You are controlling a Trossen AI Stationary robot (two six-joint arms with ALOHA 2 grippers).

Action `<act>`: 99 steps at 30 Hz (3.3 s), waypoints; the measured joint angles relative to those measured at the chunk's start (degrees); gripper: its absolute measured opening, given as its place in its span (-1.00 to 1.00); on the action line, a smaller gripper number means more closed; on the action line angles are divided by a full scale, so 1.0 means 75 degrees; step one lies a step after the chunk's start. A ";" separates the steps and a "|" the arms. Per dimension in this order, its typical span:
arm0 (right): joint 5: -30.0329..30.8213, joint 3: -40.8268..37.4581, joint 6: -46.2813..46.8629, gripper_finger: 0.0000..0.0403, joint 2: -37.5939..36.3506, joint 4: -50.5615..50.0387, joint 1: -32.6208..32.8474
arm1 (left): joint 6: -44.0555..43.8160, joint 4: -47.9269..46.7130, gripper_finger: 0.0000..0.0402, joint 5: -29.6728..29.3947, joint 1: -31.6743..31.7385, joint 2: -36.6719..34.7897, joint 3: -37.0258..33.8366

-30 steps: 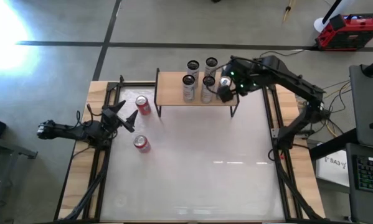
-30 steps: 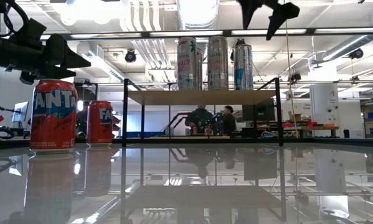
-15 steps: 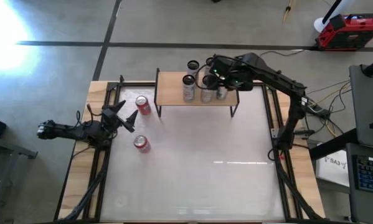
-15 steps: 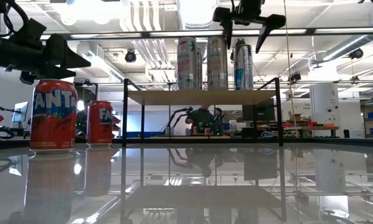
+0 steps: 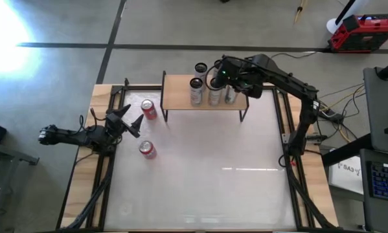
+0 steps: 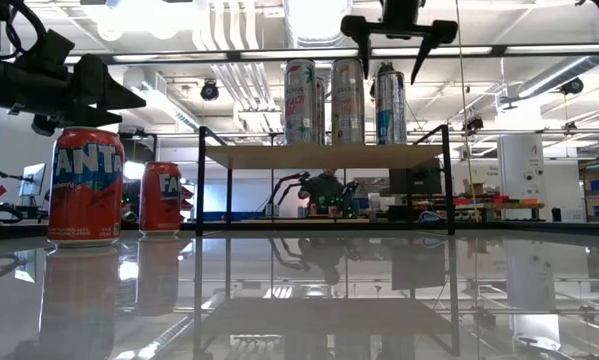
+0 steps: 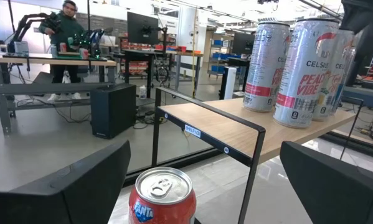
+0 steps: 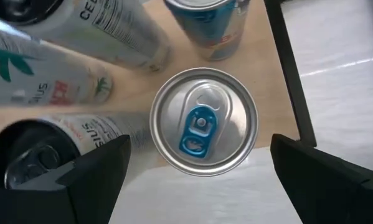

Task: Place canned beverage on shelf
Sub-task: Adjust the blue soda can

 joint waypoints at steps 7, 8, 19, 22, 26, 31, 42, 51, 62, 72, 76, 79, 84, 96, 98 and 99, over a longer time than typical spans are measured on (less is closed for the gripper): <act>0.0201 -0.0008 0.1034 0.84 0.0086 -0.0003 -0.0035 | 0.0000 0.0000 0.98 0.0000 0.0000 0.0000 0.0000; 0.0208 -0.0010 0.1170 0.84 0.0128 -0.0006 -0.0036 | 0.0002 0.0000 0.98 0.0000 -0.0002 0.0000 0.0000; 0.0114 -0.0026 0.1887 0.79 0.0571 0.0009 -0.0152 | 0.0000 0.0000 0.98 0.0000 0.0000 0.0000 0.0000; 0.0105 -0.0026 0.1881 0.75 0.0574 0.0009 -0.0155 | 0.0000 0.0000 0.98 0.0000 0.0000 0.0003 0.0000; 0.0090 -0.0026 0.1780 0.67 0.0567 0.0006 -0.0155 | 0.0003 0.0000 0.98 0.0000 -0.0002 0.0001 0.0000; 0.0038 -0.0029 0.1458 0.61 0.0565 -0.0003 -0.0155 | 0.0000 0.0000 0.98 0.0000 -0.0002 0.0003 0.0000; 0.0064 -0.0041 0.1300 0.57 0.0551 0.0000 -0.0170 | 0.0002 0.0000 0.98 0.0003 -0.0001 0.0003 0.0000; 0.0041 -0.0047 0.0140 0.46 0.0467 0.0003 -0.0167 | 0.0000 0.0000 0.98 0.0000 -0.0001 0.0003 0.0000; 0.0186 -0.0217 0.0279 0.39 0.0425 0.0005 -0.0170 | 0.0003 0.0000 0.98 0.0000 0.0000 0.0000 0.0000; 0.0229 -0.0341 0.0203 0.20 0.0420 0.0015 -0.0167 | 0.0000 0.0000 0.98 0.0000 -0.0002 0.0000 0.0003; 0.0181 -0.0348 -0.0571 0.19 0.0380 0.0017 -0.0167 | 0.0000 0.0000 0.98 0.0002 -0.0002 0.0000 0.0000; 0.0131 -0.0362 -0.1152 0.19 0.0307 -0.0023 -0.0167 | 0.0003 0.0000 0.98 0.0002 -0.0001 0.0002 0.0000; 0.0062 -0.0366 -0.2025 0.18 0.0083 -0.0020 -0.0167 | 0.0000 0.0000 0.98 0.0000 -0.0002 0.0000 0.0003; -0.0031 -0.1094 -0.3322 0.18 -0.0686 -0.0015 -0.0167 | 0.0000 0.0000 0.98 0.0000 -0.0002 0.0000 0.0002; -0.0026 -0.1201 -0.3616 0.18 -0.0699 -0.0012 -0.0167 | 0.0003 0.0000 0.98 0.0001 -0.0001 0.0002 0.0003; -0.0029 -0.1250 -0.3762 0.18 -0.0699 -0.0001 -0.0167 | 0.0003 0.0000 0.98 0.0002 0.0000 0.0000 0.0003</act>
